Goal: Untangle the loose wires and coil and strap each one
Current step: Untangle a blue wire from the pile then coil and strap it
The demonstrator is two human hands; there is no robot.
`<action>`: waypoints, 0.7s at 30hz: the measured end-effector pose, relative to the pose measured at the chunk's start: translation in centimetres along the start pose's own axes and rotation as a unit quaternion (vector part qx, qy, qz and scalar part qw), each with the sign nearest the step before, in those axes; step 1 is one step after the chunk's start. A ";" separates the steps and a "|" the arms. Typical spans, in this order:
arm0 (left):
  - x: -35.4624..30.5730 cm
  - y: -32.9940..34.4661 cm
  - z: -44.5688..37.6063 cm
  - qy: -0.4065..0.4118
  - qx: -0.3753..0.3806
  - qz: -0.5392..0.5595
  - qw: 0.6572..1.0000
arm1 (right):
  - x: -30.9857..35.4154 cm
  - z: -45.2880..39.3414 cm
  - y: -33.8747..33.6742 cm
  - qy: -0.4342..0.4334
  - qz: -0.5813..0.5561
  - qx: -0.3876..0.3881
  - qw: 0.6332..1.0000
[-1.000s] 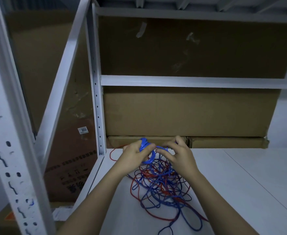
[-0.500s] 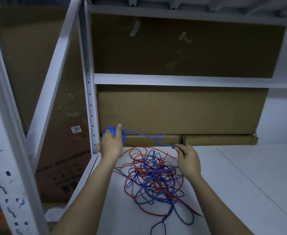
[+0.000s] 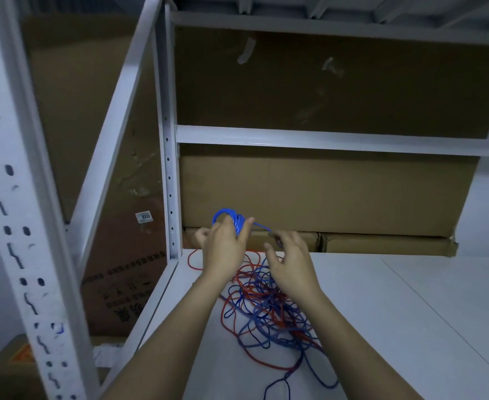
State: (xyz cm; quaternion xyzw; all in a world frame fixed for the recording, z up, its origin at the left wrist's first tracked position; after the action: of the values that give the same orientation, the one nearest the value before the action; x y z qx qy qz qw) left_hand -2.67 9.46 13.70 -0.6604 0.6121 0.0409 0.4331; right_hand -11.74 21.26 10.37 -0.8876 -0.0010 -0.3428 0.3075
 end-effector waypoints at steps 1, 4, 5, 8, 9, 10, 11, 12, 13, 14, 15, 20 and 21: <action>-0.2 0.0 0.2 0.005 0.002 0.001 1.000 | -0.3 0.0 0.4 0.003 0.021 0.007 1.000; -0.3 -0.7 0.3 0.002 0.013 0.016 1.000 | -1.7 -0.2 0.4 0.040 0.016 -0.018 0.999; -0.2 -0.9 0.2 -0.005 0.025 0.029 0.999 | -2.0 -0.4 0.4 0.051 0.005 -0.023 0.998; -0.1 -0.9 0.3 -0.009 0.122 0.109 0.987 | -2.0 -1.4 0.2 0.037 0.024 -0.016 0.999; -0.1 -0.8 0.7 -0.016 0.165 0.174 0.971 | -1.9 -1.8 0.1 0.022 0.048 -0.019 0.998; -0.2 -0.6 1.1 -0.031 0.206 0.248 0.946 | -1.7 -2.3 -0.1 0.008 0.071 -0.027 0.997; -0.2 -0.5 1.5 -0.050 0.241 0.308 0.919 | -1.4 -2.7 -0.2 0.001 0.082 -0.035 0.996; -0.3 -0.4 1.9 -0.065 0.267 0.351 0.895 | -1.1 -3.1 -0.2 -0.002 0.081 -0.038 0.996; -0.4 -0.4 2.2 -0.076 0.283 0.388 0.874 | -0.8 -3.5 -0.1 -0.008 0.080 -0.033 0.996; -0.5 -0.5 2.4 -0.084 0.290 0.428 0.852 | -0.4 -3.7 0.0 -0.021 0.092 -0.024 0.995; -0.5 -0.6 2.5 -0.095 0.289 0.471 0.828 | 0.1 -3.7 0.2 -0.038 0.117 -0.018 0.992; 1.0 -1.3 2.0 -0.184 0.209 0.671 0.687 | 0.8 -2.2 1.8 -0.143 0.279 -0.012 0.949; 1.6 -1.4 1.8 -0.194 0.181 0.692 0.672 | 0.5 -1.8 2.6 -0.154 0.276 0.028 0.948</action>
State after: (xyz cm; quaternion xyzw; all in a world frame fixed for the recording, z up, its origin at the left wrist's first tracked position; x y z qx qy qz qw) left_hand -0.25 9.18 12.37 0.0661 0.7912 0.3444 0.5011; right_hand -11.95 18.06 10.32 -0.8861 0.1872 -0.1037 0.4111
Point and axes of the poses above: each hand's wrist, its own z-axis away from the middle knuckle, its own y-axis out of the palm, x = y × z, the point moved 6 cm from there along -z, towards the middle knuckle, and after that the axes turned 2 degrees about x, right-handed, at the moved point
